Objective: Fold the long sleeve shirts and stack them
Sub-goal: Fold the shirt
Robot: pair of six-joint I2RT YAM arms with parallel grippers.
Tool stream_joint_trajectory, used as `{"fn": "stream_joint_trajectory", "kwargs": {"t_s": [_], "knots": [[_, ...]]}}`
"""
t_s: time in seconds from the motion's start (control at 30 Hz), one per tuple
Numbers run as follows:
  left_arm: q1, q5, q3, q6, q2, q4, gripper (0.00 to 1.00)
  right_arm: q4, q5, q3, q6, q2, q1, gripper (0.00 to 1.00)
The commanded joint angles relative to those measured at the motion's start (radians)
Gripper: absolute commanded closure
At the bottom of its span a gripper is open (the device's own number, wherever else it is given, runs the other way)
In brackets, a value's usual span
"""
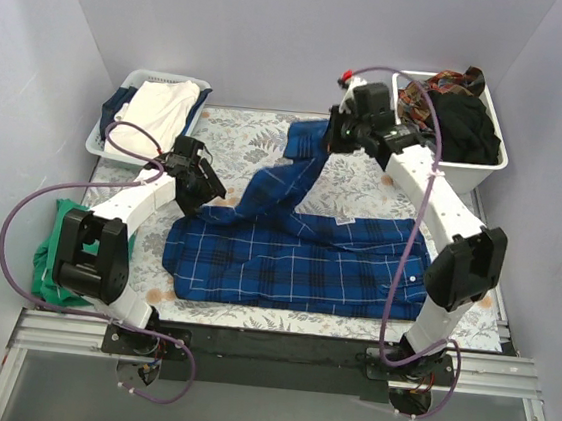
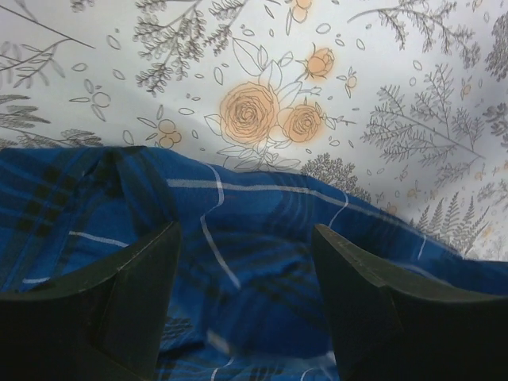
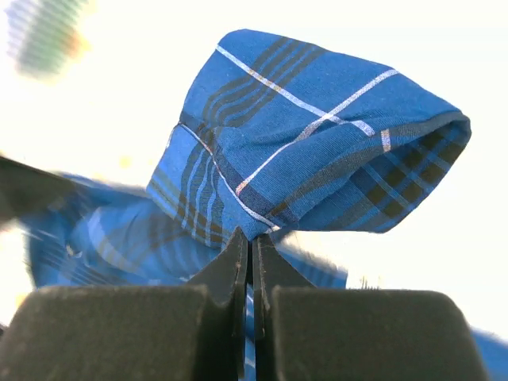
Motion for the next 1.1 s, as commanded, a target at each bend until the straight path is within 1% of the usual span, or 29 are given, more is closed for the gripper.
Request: {"fn": "stream_joint_trajectory", "kwargs": {"t_s": [0.0, 0.03, 0.07, 0.13, 0.17, 0.27, 0.37, 0.4, 0.43, 0.53, 0.57, 0.6, 0.67, 0.7, 0.8, 0.93, 1.07], "knots": [[0.002, 0.087, 0.002, 0.058, 0.032, 0.028, 0.36, 0.061, -0.059, 0.174, -0.065, -0.103, 0.004, 0.99], [0.002, 0.099, 0.002, 0.064, 0.04, 0.031, 0.38, 0.068, -0.077, 0.187, -0.071, -0.109, 0.003, 0.99], [0.002, 0.113, 0.004, 0.072, 0.05, 0.034, 0.39, 0.078, -0.135, 0.188, -0.076, -0.116, 0.004, 0.99], [0.002, 0.148, 0.013, 0.092, 0.078, 0.033, 0.42, 0.107, -0.184, 0.165, -0.07, -0.144, 0.003, 0.99], [0.002, 0.154, 0.016, 0.093, 0.084, 0.033, 0.44, 0.119, -0.241, 0.15, -0.07, -0.153, 0.004, 0.99], [-0.003, 0.165, 0.022, 0.101, 0.103, 0.034, 0.46, 0.156, -0.327, 0.054, -0.059, -0.207, 0.007, 0.99], [-0.003, 0.164, 0.018, 0.107, 0.121, 0.037, 0.48, 0.19, -0.358, -0.06, -0.065, -0.294, 0.013, 0.99], [-0.003, 0.165, 0.016, 0.11, 0.129, 0.039, 0.48, 0.194, -0.367, -0.088, -0.071, -0.346, 0.014, 0.99], [-0.003, 0.162, 0.018, 0.118, 0.136, 0.039, 0.48, 0.199, -0.372, -0.149, -0.077, -0.377, 0.015, 0.99], [-0.003, 0.144, 0.022, 0.119, 0.172, 0.03, 0.5, 0.202, -0.363, -0.242, -0.096, -0.512, 0.014, 0.99], [-0.003, 0.136, 0.024, 0.119, 0.188, 0.027, 0.51, 0.199, -0.325, -0.302, -0.096, -0.547, 0.014, 0.99], [-0.004, 0.129, 0.025, 0.119, 0.196, 0.02, 0.51, 0.197, -0.302, -0.328, -0.088, -0.62, 0.014, 0.99], [-0.004, 0.113, 0.028, 0.116, 0.208, 0.01, 0.54, 0.188, -0.243, -0.396, -0.08, -0.688, 0.014, 0.99], [-0.003, 0.11, 0.03, 0.118, 0.221, 0.008, 0.54, 0.185, -0.226, -0.416, -0.062, -0.752, 0.014, 0.99], [-0.004, 0.076, 0.032, 0.109, 0.242, -0.004, 0.57, 0.152, -0.186, -0.482, -0.044, -0.86, 0.014, 0.99], [-0.004, 0.067, 0.053, 0.104, 0.282, -0.007, 0.59, 0.063, -0.198, -0.531, -0.013, -0.946, 0.015, 0.99], [-0.003, 0.058, 0.096, 0.101, 0.333, -0.02, 0.61, -0.042, -0.261, -0.572, 0.001, -1.005, 0.014, 0.99]]}}
